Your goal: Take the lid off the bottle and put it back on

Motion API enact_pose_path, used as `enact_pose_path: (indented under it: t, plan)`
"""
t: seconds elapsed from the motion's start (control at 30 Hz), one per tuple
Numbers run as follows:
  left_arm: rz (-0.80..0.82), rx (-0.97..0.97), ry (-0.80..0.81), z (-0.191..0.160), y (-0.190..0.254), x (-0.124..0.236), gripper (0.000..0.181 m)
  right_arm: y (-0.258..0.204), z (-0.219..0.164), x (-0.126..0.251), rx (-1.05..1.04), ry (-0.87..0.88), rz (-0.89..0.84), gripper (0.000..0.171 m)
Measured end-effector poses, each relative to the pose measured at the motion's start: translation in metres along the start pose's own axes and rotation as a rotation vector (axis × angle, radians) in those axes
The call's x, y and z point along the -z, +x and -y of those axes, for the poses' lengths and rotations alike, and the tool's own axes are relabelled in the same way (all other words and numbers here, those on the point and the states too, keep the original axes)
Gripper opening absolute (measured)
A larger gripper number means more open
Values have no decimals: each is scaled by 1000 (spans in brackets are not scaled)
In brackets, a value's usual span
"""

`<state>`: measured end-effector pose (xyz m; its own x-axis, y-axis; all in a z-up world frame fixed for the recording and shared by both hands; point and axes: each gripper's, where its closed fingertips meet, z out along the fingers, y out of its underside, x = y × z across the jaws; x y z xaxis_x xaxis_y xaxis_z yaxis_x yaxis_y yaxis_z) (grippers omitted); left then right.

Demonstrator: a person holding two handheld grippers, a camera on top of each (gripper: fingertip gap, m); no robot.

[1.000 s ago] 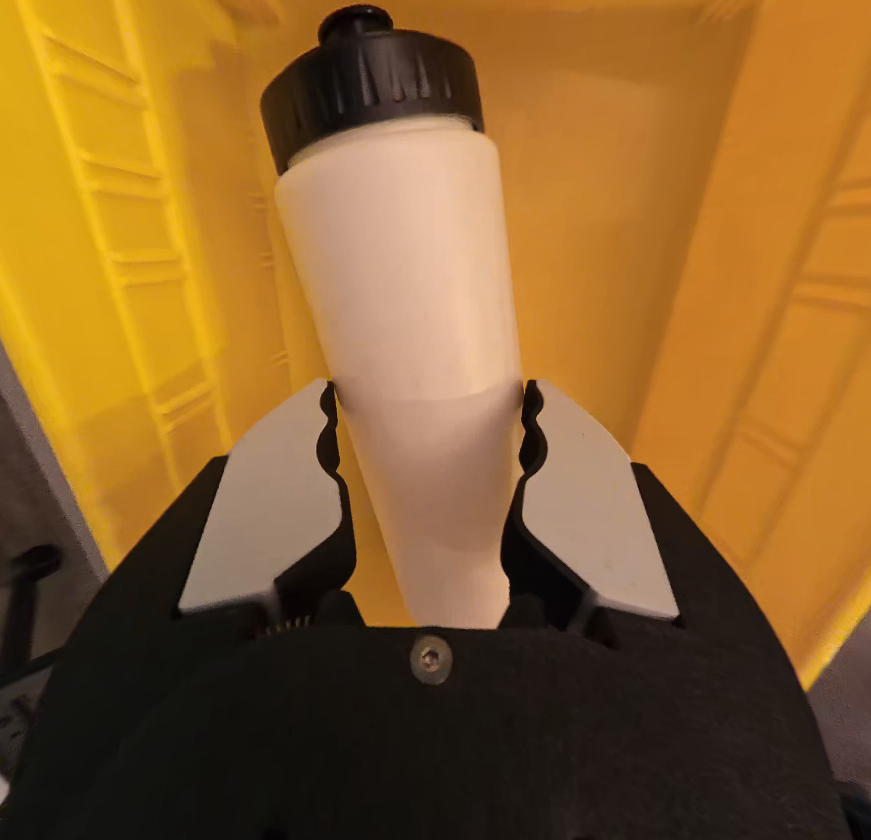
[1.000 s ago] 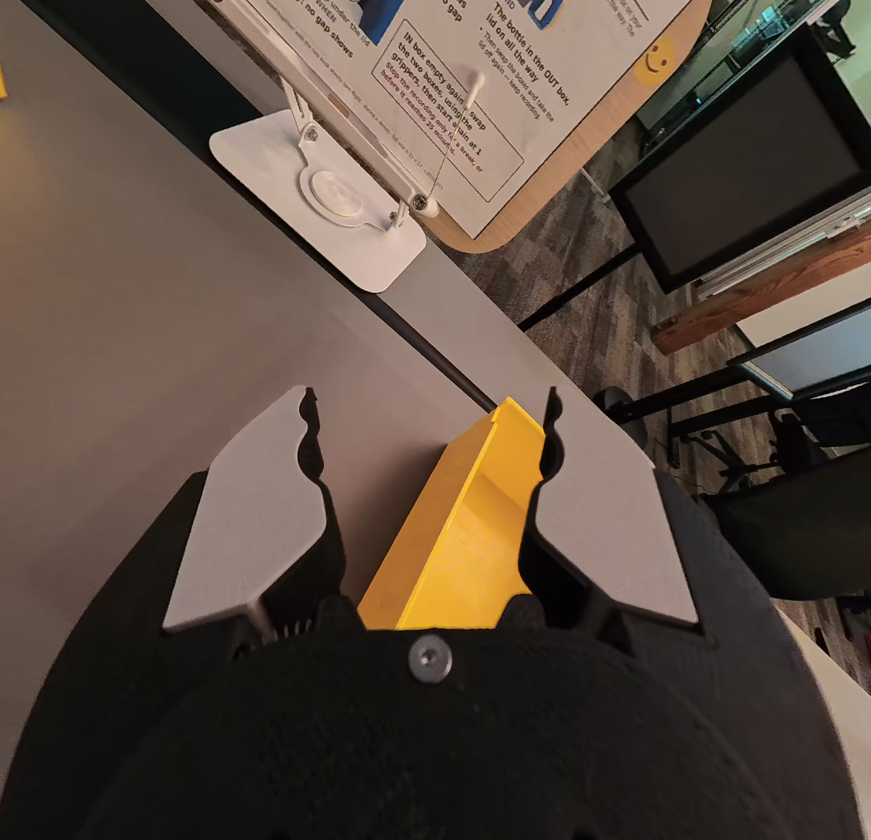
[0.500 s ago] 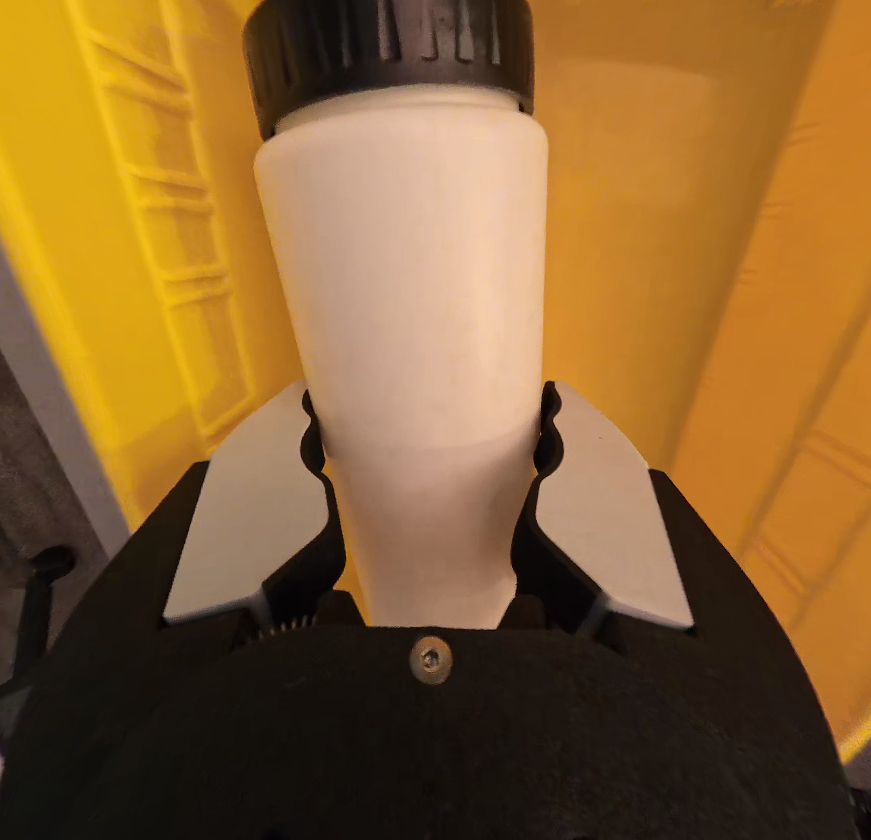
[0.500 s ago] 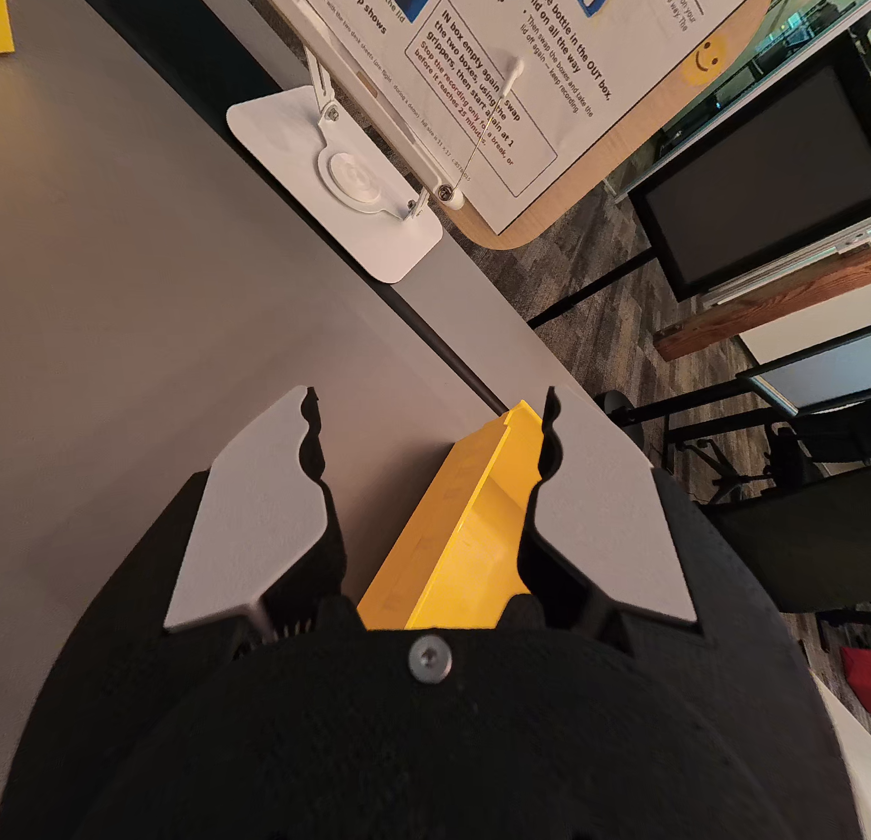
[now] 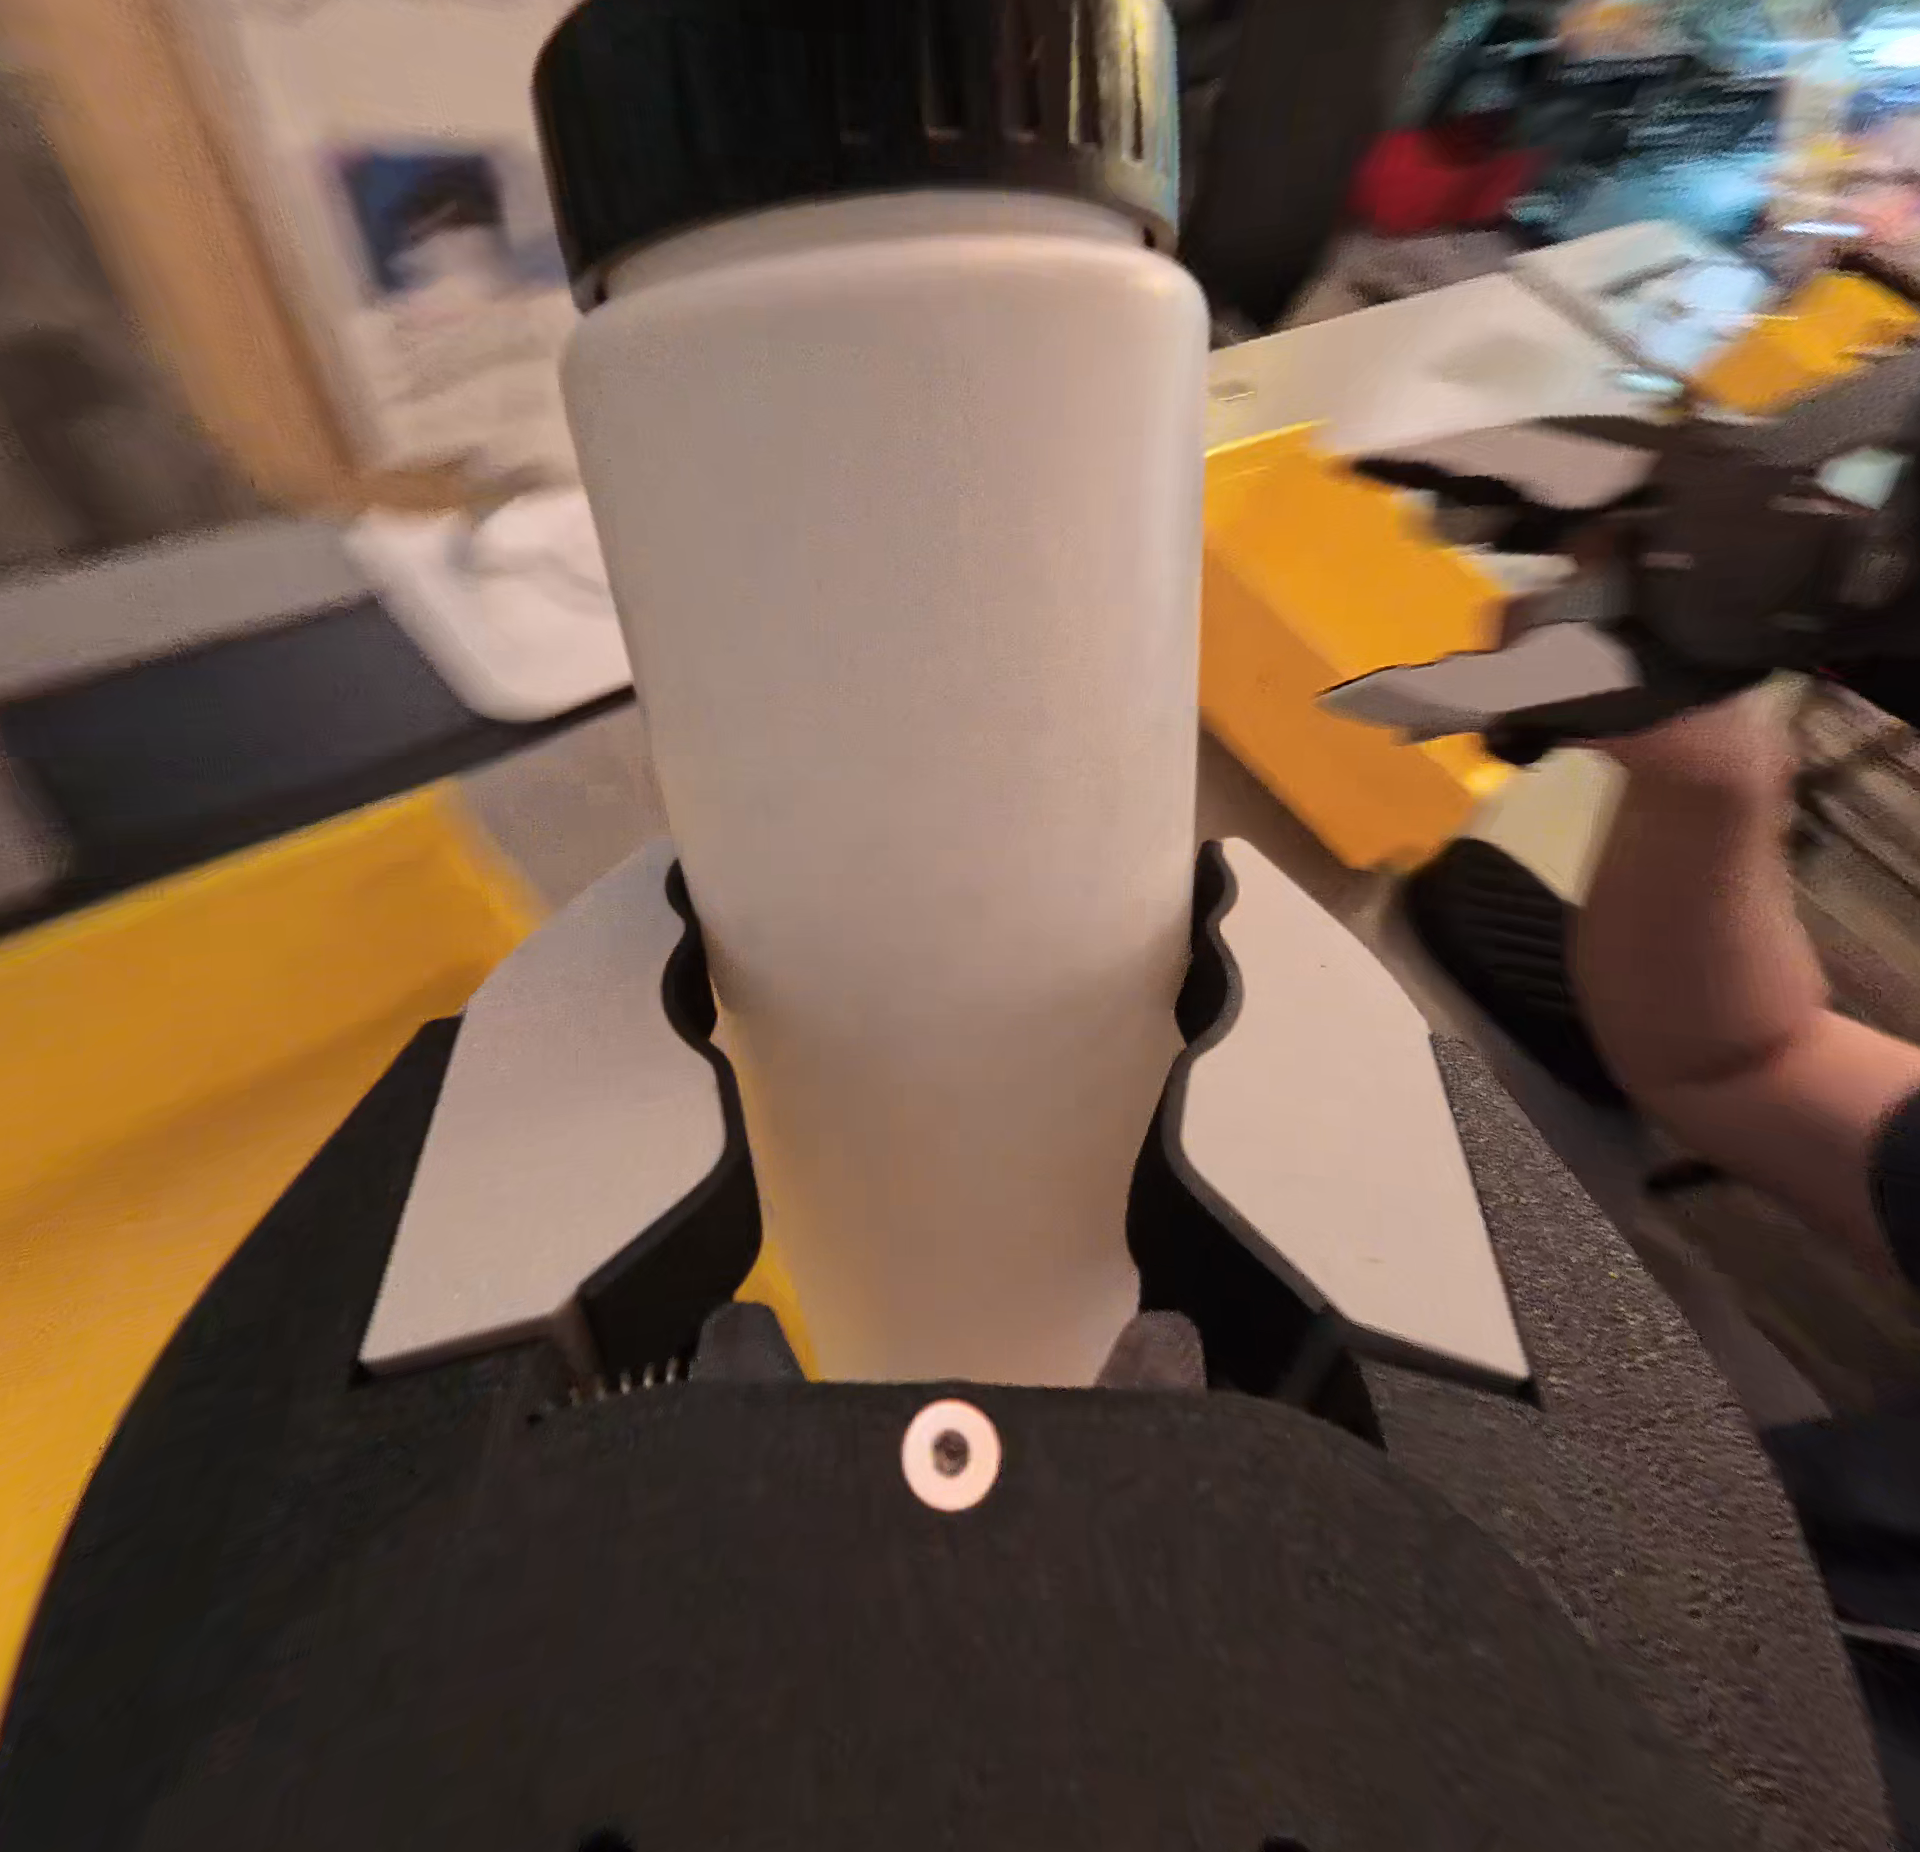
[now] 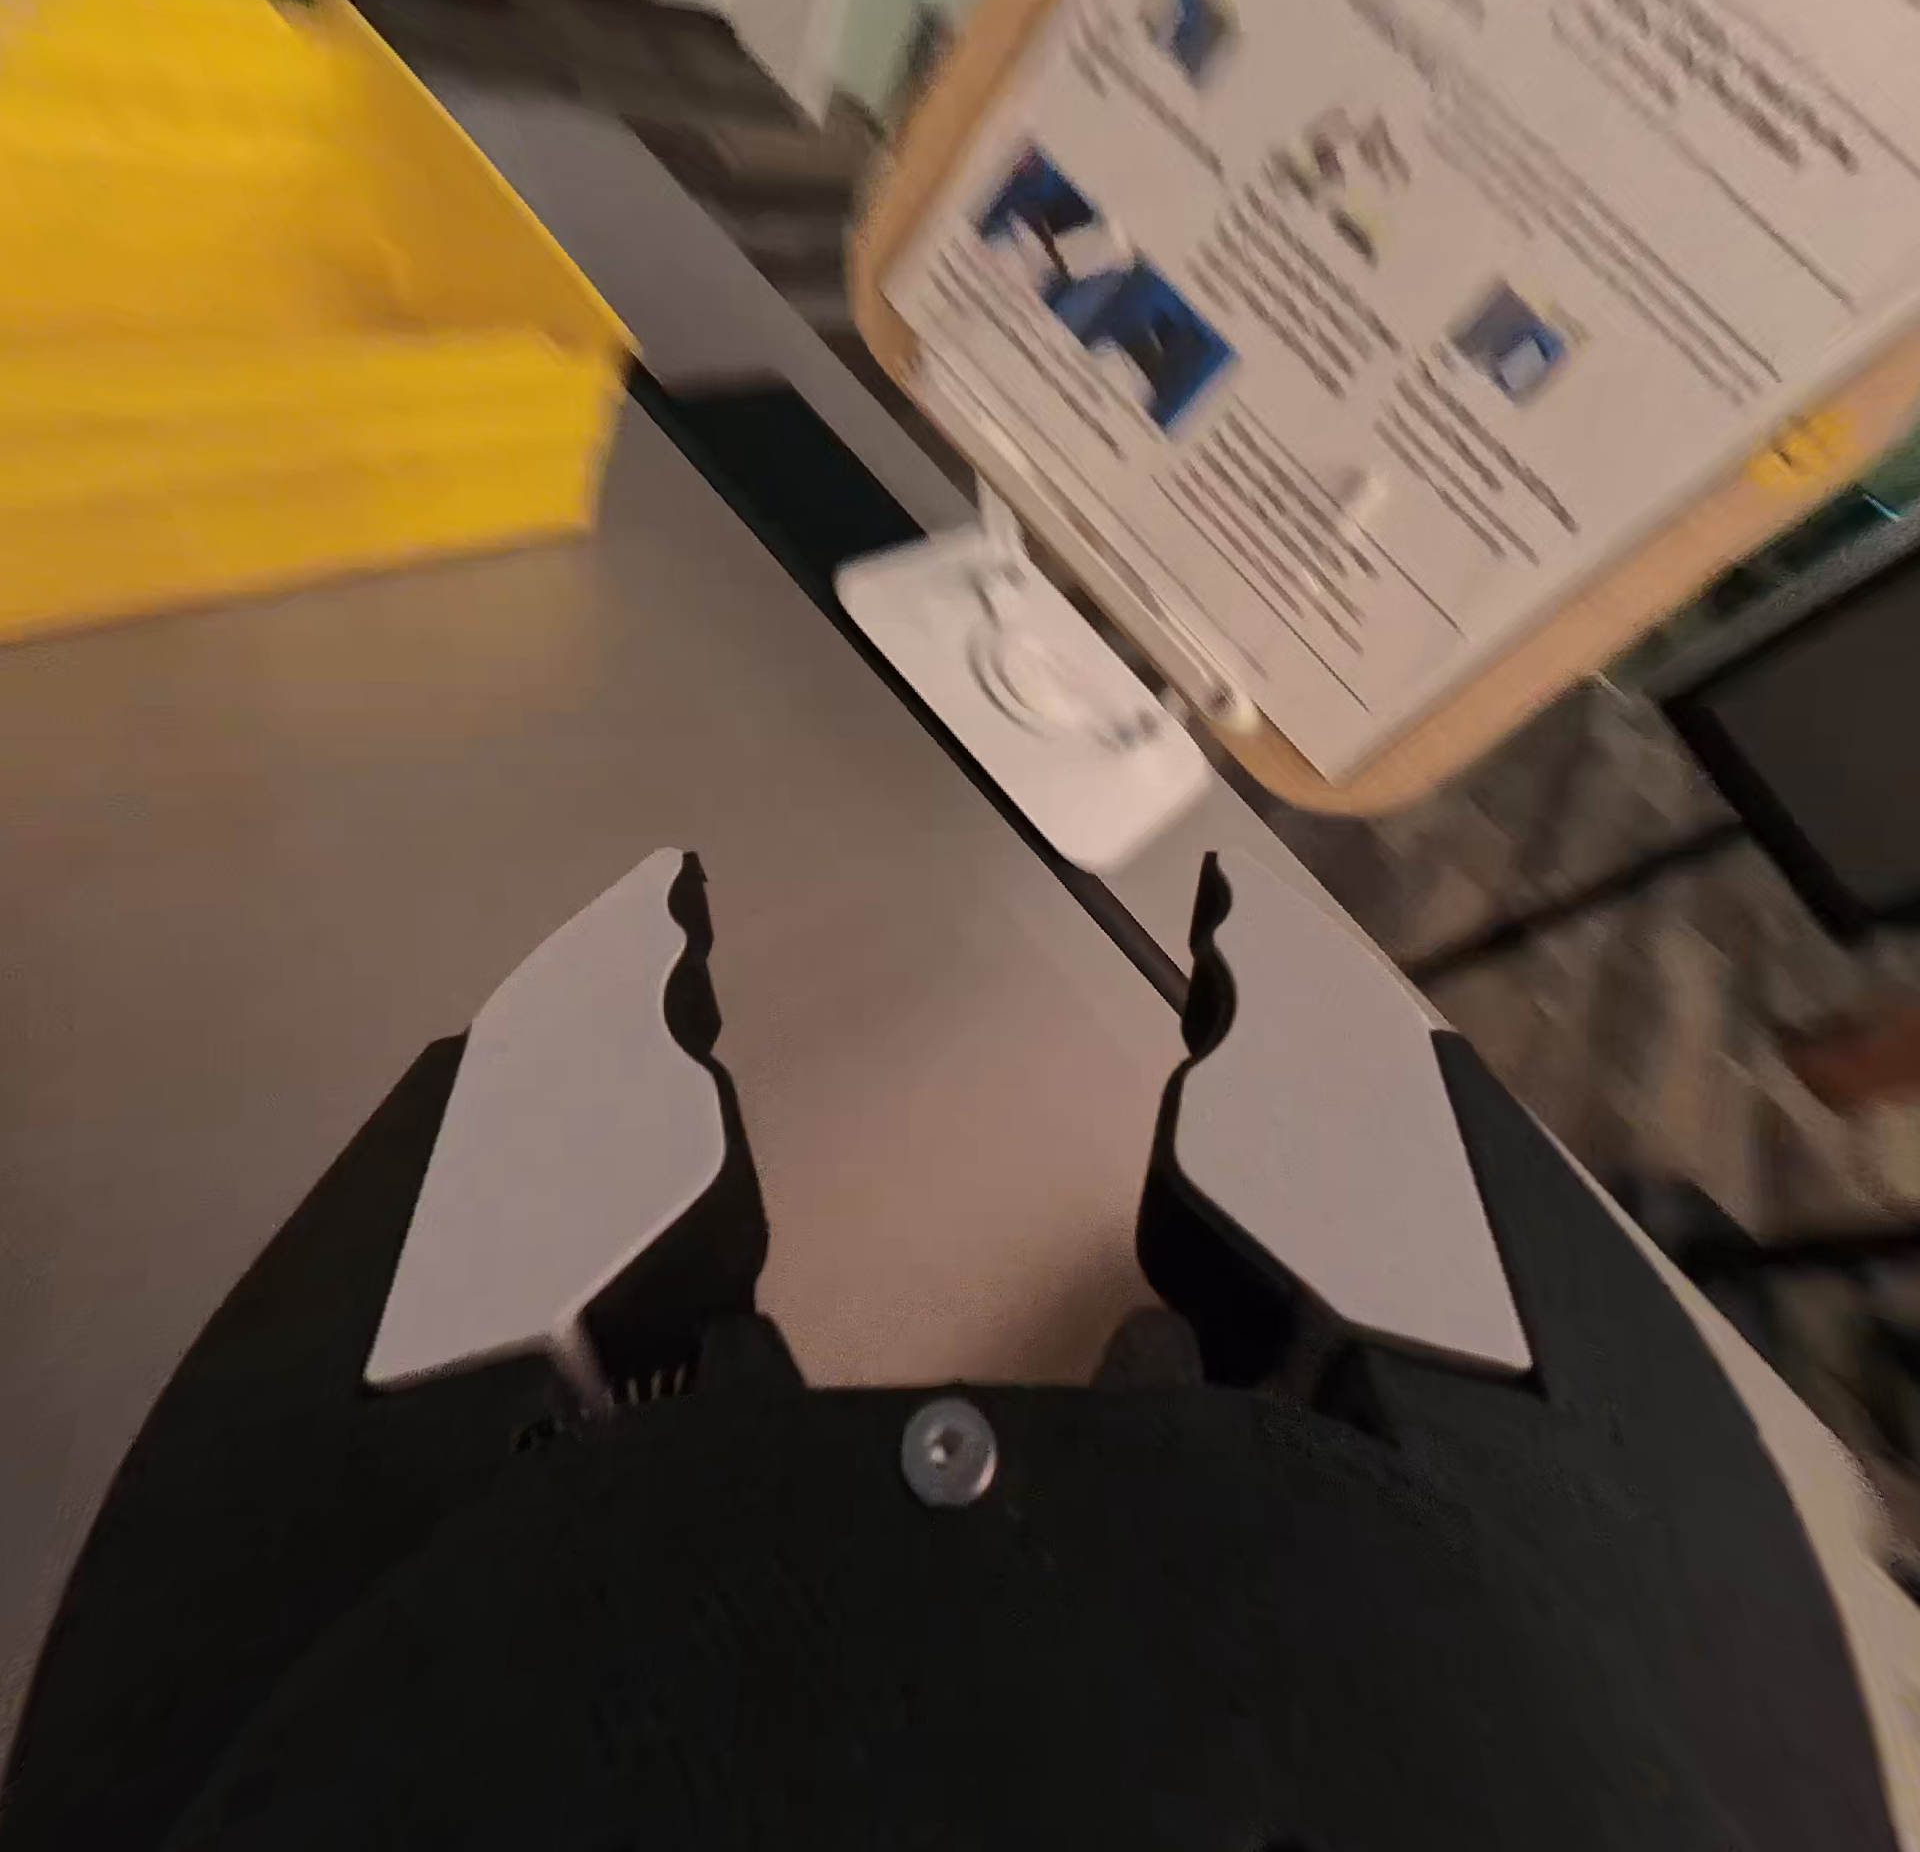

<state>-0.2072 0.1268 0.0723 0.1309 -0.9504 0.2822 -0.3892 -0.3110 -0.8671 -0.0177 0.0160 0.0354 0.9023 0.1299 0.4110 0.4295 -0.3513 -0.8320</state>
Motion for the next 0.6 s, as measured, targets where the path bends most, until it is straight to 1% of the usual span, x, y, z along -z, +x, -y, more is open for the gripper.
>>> enact_pose_path:
  t: [0.03,0.1,0.17,0.23,0.33,0.4,0.43,0.47,0.53,0.6]
  plan:
    - [-92,-69,29,7,29,-12,89,-12,17,2,-41,110,80,91]
    - [-247,-164,34,7,77,-38,89,-29,49,15,-168,322,228,93]
    - [-335,-211,35,1,107,-61,89,-38,68,30,-293,453,355,96]
    - [-379,-231,39,-5,122,-80,89,-39,79,40,-369,546,436,101]
    - [-440,-335,113,-12,139,-100,89,-37,81,42,-426,587,483,99]
    - [-426,-390,139,-20,142,-115,89,-37,77,38,-438,578,505,98]
    - [-416,-407,145,-24,142,-122,89,-40,74,36,-427,567,525,92]
    - [-393,-414,155,-27,140,-130,89,-46,71,37,-394,563,572,77]
    - [-373,-402,178,-33,134,-143,90,-48,62,28,-368,522,572,75]
    - [-386,-349,196,-40,128,-154,90,-49,50,17,-348,470,568,75]
